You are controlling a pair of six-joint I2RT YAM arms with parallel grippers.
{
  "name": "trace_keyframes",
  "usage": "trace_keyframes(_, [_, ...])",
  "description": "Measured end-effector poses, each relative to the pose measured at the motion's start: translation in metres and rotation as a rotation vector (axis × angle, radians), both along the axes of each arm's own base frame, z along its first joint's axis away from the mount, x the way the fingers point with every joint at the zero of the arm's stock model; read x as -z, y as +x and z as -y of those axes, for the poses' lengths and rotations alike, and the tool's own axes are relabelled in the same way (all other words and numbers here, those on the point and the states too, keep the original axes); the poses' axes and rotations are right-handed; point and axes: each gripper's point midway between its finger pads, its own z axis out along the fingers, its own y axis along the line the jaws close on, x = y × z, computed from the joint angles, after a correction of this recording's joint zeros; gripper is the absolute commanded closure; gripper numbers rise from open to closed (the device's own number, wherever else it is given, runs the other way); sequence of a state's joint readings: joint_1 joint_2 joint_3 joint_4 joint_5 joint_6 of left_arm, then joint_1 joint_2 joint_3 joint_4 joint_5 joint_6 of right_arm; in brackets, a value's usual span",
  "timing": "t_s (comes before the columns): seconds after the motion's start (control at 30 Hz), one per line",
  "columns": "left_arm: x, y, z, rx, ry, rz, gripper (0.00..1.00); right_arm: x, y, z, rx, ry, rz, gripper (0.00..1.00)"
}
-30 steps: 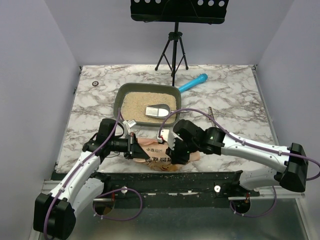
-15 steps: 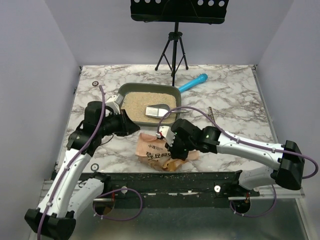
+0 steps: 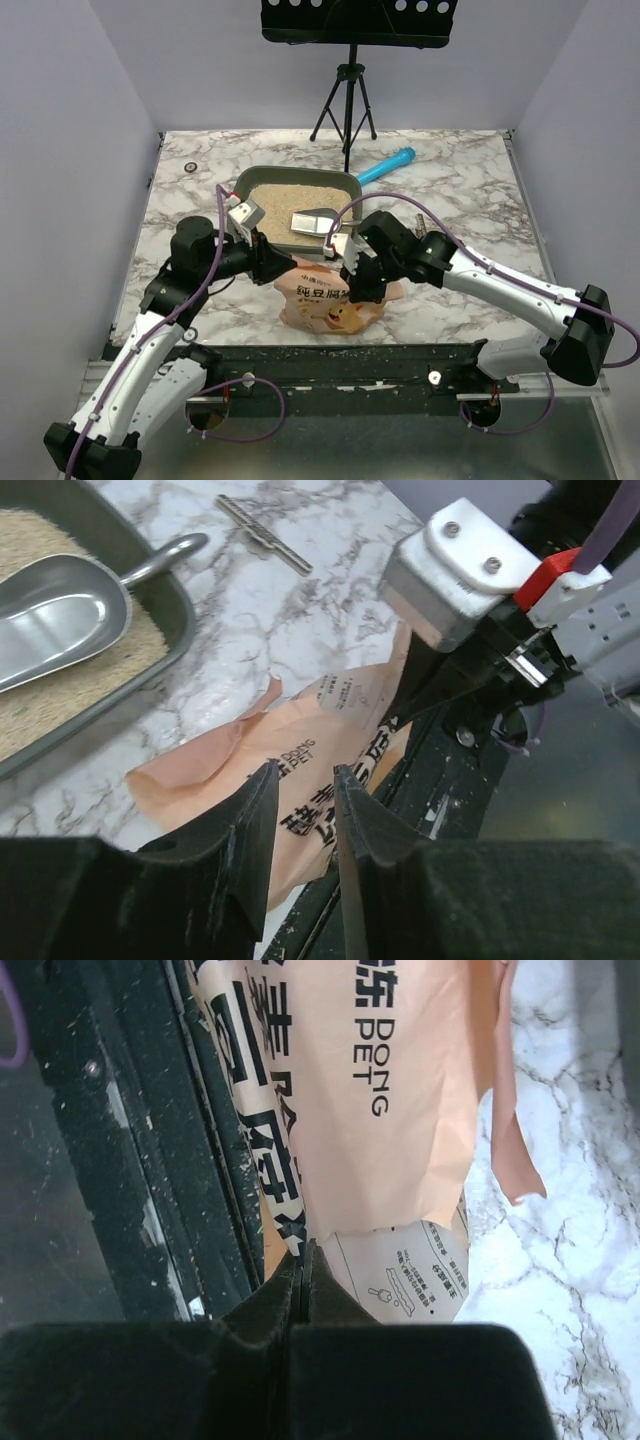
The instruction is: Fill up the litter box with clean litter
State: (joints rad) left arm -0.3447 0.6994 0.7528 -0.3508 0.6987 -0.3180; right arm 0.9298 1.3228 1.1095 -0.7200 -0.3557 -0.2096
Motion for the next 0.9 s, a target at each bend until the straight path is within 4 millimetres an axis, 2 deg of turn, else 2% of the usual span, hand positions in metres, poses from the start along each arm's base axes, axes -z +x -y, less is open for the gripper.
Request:
trace_keyframes(0.2, [0.003, -0.019, 0.038, 0.206, 0.022, 0.075, 0.51, 0.000, -0.009, 0.002, -0.086, -0.006, -0.012, 0.99])
trace_keyframes(0.37, [0.028, -0.023, 0.058, 0.326, 0.088, 0.078, 0.45, 0.000, -0.011, 0.001, -0.098, -0.002, -0.013, 0.99])
trace_keyframes(0.63, [0.066, -0.033, 0.059, 0.390, 0.151, 0.087, 0.39, 0.001, -0.011, 0.001, -0.099, 0.001, -0.014, 1.00])
trace_keyframes(0.9, [0.087, -0.051, 0.061, 0.439, 0.176, 0.077, 0.39, 0.001, -0.010, 0.001, -0.099, 0.017, -0.021, 1.00])
